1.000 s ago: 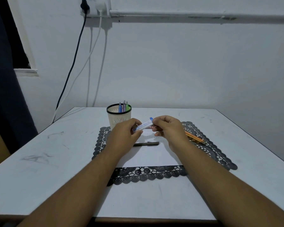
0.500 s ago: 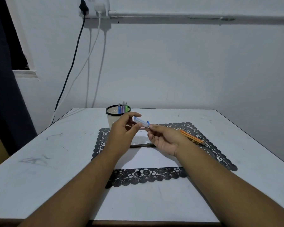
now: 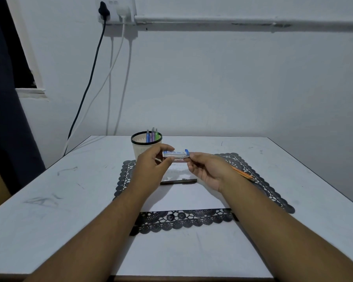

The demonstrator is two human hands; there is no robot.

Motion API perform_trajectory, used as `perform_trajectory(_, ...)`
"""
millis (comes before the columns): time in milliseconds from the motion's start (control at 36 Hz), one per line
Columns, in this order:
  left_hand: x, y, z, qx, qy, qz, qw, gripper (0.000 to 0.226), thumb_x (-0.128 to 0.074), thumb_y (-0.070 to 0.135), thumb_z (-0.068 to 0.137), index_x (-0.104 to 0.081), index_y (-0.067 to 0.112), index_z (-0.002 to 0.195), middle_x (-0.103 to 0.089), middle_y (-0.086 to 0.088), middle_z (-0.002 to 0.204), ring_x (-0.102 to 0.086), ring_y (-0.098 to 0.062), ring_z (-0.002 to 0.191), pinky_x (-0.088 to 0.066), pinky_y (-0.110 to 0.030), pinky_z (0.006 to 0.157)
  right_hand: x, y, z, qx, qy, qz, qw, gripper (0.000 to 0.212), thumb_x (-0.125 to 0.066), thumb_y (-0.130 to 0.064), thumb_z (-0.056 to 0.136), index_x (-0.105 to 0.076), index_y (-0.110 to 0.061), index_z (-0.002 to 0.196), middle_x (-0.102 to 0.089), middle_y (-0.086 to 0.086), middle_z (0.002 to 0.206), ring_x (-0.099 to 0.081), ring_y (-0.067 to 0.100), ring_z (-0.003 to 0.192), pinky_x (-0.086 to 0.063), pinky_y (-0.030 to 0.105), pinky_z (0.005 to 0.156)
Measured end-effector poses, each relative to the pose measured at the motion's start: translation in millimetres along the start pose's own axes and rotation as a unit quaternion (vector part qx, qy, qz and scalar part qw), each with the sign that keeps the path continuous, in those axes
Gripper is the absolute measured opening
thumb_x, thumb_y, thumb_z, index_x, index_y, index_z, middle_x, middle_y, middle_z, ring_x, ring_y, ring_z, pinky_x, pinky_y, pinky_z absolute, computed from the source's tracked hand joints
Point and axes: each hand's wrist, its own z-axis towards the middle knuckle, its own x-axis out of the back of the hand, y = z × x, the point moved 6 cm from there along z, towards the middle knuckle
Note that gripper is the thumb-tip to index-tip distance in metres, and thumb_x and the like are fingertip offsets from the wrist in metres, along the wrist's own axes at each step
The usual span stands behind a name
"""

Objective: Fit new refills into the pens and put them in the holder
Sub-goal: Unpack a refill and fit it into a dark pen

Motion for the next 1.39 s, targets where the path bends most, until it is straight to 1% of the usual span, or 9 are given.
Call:
perform_trajectory(222,-0.8,-9.9,2.3,0.025,-0.005,0.029,0.999,0.021,-0.074,0.019,0.092,-0.071,0.035,0.105,-0.071,0.008,0.088,-0.058,-0.003,0.068,-0.052,-0.027,0.066,2.2,-4.1,-2.2,0.022,0.015,-0.072,0.997,0.008,-0.062,0.002,0.100,-0.068,0.002,0.104,-0.075,0.012,0.077,-0.061,0.011,0.055,-0.052,0.018,0.050)
perform_trajectory(389,-2.3,-16.0,2.4,0.050,-0.018,0.030,0.998,0.017,-0.076,0.023,0.091,-0.071,0.036,0.102,-0.073,0.008,0.087,-0.064,-0.011,0.072,-0.057,-0.042,0.072,4.5,-7.7,-2.5,0.045,0.033,-0.093,0.994,0.002,-0.065,-0.001,0.099,-0.064,-0.002,0.097,-0.076,0.014,0.085,-0.055,0.011,0.054,-0.042,0.018,0.043)
perform_trajectory(528,-3.1,-15.3,1.9,0.048,-0.026,0.042,0.998,0.018,-0.075,0.023,0.092,-0.071,0.037,0.102,-0.073,0.008,0.088,-0.066,-0.016,0.078,-0.057,-0.046,0.074,6.3,-8.5,-2.7,0.054,0.037,-0.096,0.993,0.007,-0.068,-0.004,0.098,-0.064,-0.003,0.092,-0.076,0.014,0.085,-0.051,0.010,0.053,-0.037,0.018,0.042)
perform_trajectory(722,-4.0,-15.1,1.3,0.053,-0.035,0.042,0.997,0.016,-0.075,0.022,0.091,-0.071,0.035,0.099,-0.072,0.006,0.086,-0.064,-0.017,0.078,-0.056,-0.044,0.072,9.0,-7.6,-1.7,0.060,0.048,-0.107,0.991,0.010,-0.075,-0.009,0.093,-0.069,-0.006,0.086,-0.076,0.015,0.091,-0.045,0.009,0.055,-0.034,0.017,0.042)
perform_trajectory(861,-6.5,-20.5,1.6,0.066,-0.047,0.046,0.996,0.014,-0.076,0.027,0.090,-0.070,0.037,0.100,-0.075,0.009,0.090,-0.069,-0.017,0.081,-0.058,-0.045,0.075,11.4,-6.8,-0.5,0.058,0.059,-0.114,0.990,0.009,-0.075,-0.011,0.094,-0.070,-0.005,0.088,-0.075,0.011,0.086,-0.045,0.009,0.055,-0.035,0.017,0.043)
perform_trajectory(944,-8.4,-22.6,1.4,0.075,-0.055,0.060,0.994,0.019,-0.077,0.026,0.090,-0.071,0.036,0.104,-0.076,0.014,0.092,-0.068,-0.010,0.078,-0.057,-0.036,0.072,11.6,-7.1,-0.7,0.054,0.056,-0.124,0.989,0.009,-0.074,-0.011,0.095,-0.069,-0.004,0.090,-0.076,0.011,0.088,-0.045,0.009,0.055,-0.035,0.018,0.044)
perform_trajectory(1028,-9.7,-21.8,1.5,0.059,-0.070,0.087,0.992,0.016,-0.076,0.026,0.091,-0.074,0.033,0.105,-0.074,0.010,0.086,-0.062,-0.006,0.068,-0.047,-0.025,0.062,10.5,-8.7,-1.3,0.061,0.047,-0.128,0.989,0.006,-0.072,-0.008,0.095,-0.072,-0.003,0.093,-0.076,0.013,0.091,-0.045,0.009,0.056,-0.036,0.017,0.044)
perform_trajectory(1111,-9.9,-21.8,1.6,0.050,-0.078,0.106,0.990,0.011,-0.073,0.028,0.093,-0.076,0.031,0.103,-0.071,0.006,0.079,-0.057,-0.004,0.064,-0.042,-0.024,0.060,8.8,-12.4,-2.8,0.085,0.044,-0.137,0.986,0.006,-0.069,-0.004,0.095,-0.075,-0.002,0.095,-0.075,0.014,0.088,-0.046,0.009,0.055,-0.037,0.017,0.045)
perform_trajectory(1389,-11.9,-21.3,2.3,0.036,-0.090,0.138,0.986,0.012,-0.073,0.031,0.093,-0.075,0.032,0.105,-0.067,0.010,0.074,-0.056,-0.006,0.063,-0.044,-0.028,0.060,8.3,-22.1,-4.4,0.168,0.074,-0.231,0.956,0.007,-0.073,-0.011,0.093,-0.077,-0.004,0.093,-0.073,0.011,0.081,-0.049,0.010,0.058,-0.043,0.027,0.060)
